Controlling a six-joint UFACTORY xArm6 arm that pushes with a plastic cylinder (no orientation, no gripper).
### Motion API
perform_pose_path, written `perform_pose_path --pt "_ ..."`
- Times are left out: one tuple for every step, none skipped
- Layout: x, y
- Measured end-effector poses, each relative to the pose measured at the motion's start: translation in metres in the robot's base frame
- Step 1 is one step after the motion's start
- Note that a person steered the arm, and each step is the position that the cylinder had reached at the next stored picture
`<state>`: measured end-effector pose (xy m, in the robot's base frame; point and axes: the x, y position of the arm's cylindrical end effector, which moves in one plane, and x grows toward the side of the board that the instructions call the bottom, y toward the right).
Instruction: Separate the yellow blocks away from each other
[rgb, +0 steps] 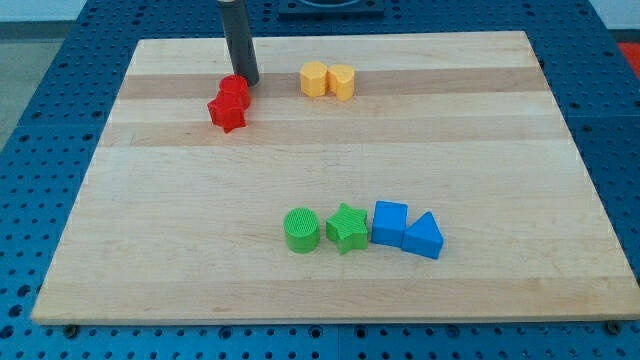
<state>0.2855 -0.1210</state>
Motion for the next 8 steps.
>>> perform_pose_path --pt "-0.016 0.005" --pt "-0.031 0.043" --pt "-0.019 0.078" --pt "-0.004 0.117" --pt "0.003 0.169" --pt "0.006 0.194" --pt "0.003 0.183" --pt "0.002 0.181"
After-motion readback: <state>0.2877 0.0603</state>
